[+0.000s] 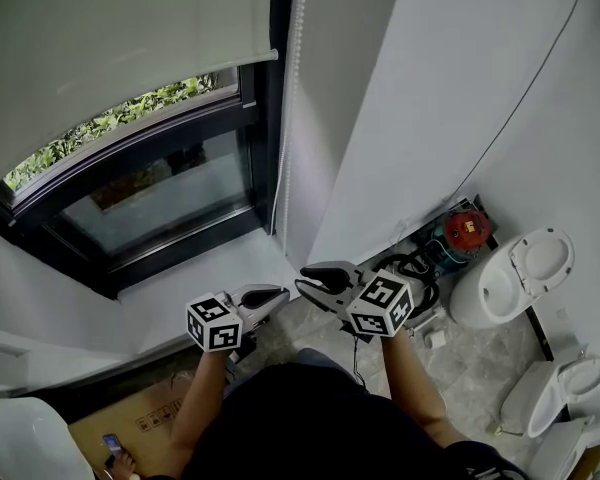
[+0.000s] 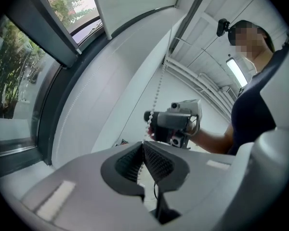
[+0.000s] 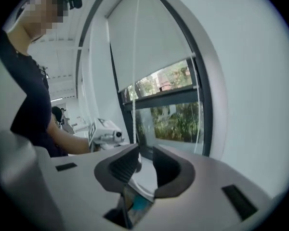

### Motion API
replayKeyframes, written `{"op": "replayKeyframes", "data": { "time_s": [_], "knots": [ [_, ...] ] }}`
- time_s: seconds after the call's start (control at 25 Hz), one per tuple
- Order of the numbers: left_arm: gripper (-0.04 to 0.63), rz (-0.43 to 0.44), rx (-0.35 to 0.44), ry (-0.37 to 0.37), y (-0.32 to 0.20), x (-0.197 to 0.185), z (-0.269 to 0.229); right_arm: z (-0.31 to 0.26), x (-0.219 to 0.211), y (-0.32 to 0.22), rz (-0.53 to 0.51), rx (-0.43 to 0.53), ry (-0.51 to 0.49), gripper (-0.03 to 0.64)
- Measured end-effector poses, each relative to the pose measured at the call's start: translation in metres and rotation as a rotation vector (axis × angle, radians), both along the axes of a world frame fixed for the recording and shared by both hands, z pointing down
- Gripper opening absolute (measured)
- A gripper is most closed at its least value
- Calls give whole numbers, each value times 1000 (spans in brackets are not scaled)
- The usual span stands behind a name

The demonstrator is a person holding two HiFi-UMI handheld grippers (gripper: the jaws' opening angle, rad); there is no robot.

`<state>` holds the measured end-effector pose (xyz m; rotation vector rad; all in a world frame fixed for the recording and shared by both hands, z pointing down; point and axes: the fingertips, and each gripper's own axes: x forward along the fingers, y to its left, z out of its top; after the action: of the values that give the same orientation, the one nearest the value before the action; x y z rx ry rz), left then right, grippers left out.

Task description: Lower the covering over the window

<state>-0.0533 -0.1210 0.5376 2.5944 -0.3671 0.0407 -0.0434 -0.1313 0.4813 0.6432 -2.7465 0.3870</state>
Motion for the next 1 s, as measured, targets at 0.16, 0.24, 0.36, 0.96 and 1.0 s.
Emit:
{"op": "replayKeyframes", "data": {
  "time_s": [0.16, 0.24, 0.36, 0.96, 1.0],
  "knots": [
    [14, 6, 1, 1, 0, 2, 0, -63, -10, -9, 9, 109, -122, 54],
    [14, 9, 0, 2, 0, 4, 0, -84, -17, -10, 1, 137, -175, 54],
    [14, 9, 0, 6, 1, 4, 0, -103, -26, -13, 0, 178, -202, 54],
    [14, 61, -15, -102, 18, 10, 31, -67, -30, -15, 21, 108, -124, 12],
    [14, 76, -16, -132, 20, 11, 37, -60, -30, -16, 20, 99, -104, 12]
  ]
}}
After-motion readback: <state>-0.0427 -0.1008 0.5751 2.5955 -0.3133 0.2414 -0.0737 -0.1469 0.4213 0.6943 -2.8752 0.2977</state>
